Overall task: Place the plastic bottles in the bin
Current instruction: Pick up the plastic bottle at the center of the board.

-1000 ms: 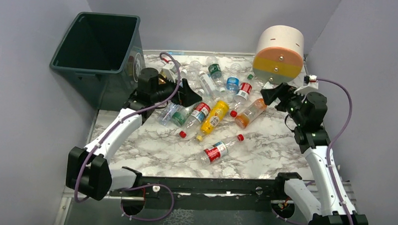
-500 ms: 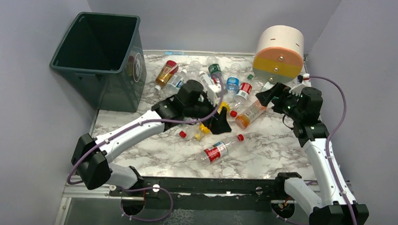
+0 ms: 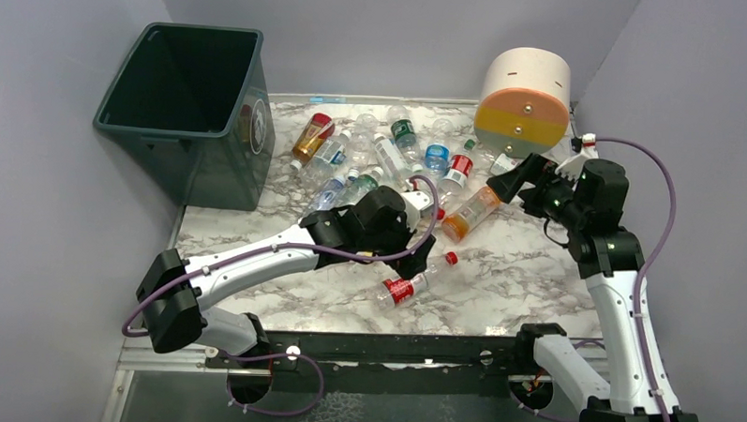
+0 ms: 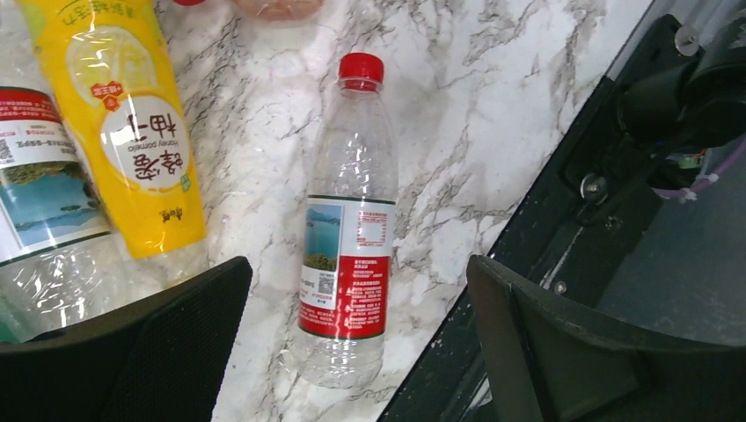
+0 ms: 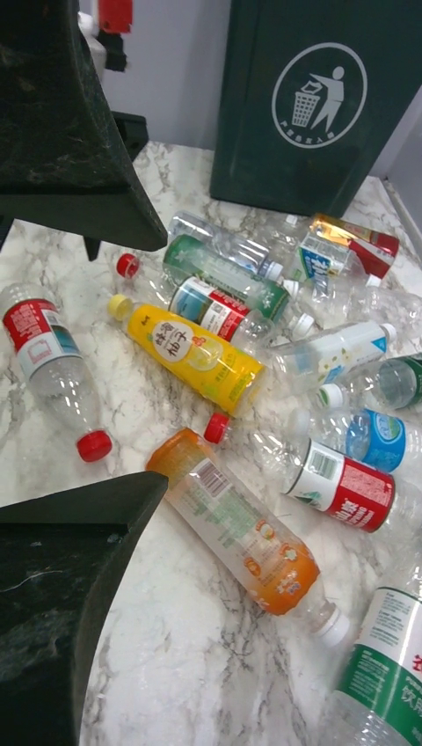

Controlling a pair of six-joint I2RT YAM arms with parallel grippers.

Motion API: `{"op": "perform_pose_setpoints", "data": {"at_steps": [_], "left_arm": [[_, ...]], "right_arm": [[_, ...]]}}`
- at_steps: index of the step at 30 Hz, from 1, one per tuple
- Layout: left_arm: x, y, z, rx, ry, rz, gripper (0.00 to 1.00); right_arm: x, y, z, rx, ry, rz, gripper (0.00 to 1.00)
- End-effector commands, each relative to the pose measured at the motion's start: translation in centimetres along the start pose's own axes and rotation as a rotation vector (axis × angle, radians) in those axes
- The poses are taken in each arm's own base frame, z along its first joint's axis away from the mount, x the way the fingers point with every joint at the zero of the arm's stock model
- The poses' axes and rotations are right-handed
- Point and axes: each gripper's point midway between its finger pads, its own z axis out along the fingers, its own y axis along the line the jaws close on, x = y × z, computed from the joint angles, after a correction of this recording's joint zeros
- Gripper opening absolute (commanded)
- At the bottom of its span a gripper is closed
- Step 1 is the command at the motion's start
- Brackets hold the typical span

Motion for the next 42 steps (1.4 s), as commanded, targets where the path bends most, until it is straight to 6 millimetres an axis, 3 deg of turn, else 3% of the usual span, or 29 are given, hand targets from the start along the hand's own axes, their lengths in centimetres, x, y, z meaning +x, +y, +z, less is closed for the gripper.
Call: {"op": "perform_pose_setpoints", "data": {"at_steps": [1, 8, 15, 21, 26, 34, 38, 42], "left_arm": [[-0.9, 1.0, -0.8, -0.067, -0.008, 0.049, 0.99], [-0.1, 1.7, 0.7, -0.075, 0.076, 0.136, 0.99], [2.7, 2.4, 2.9, -0.065, 0.159, 0.157, 0.99], [1.1, 2.2, 4.9, -0.077, 0.160, 0.131, 0.99], [2.0, 2.1, 6.7, -0.073, 0.222, 0.130, 0.99], [4.2, -0.4, 6.7, 0.001, 0.277, 0.139, 0.99], [4.8, -0.3, 6.8, -0.006, 0.289, 0.122, 0.99], [6.4, 1.0, 7.9, -0.057, 0.340, 0.120, 0.99]], "right_arm": [[1.0, 1.1, -2.4, -0.006, 0.051, 0.049, 0.99], [2.3, 2.1, -3.3, -0.059, 0.076, 0.124, 0.99], [3.7, 1.8, -2.5, -0.089, 0.104, 0.115, 0.99], [5.1, 1.8, -1.2, -0.136, 0.179, 0.107, 0.99], [5.7, 2.0, -0.8, -0.175, 0.192, 0.103, 0.99], [7.6, 1.8, -0.7, -0.211, 0.243, 0.116, 1.00], [8.3, 1.5, -0.7, -0.209, 0.253, 0.117, 0.99], [8.5, 1.4, -0.7, -0.211, 0.255, 0.119, 0.99]]}}
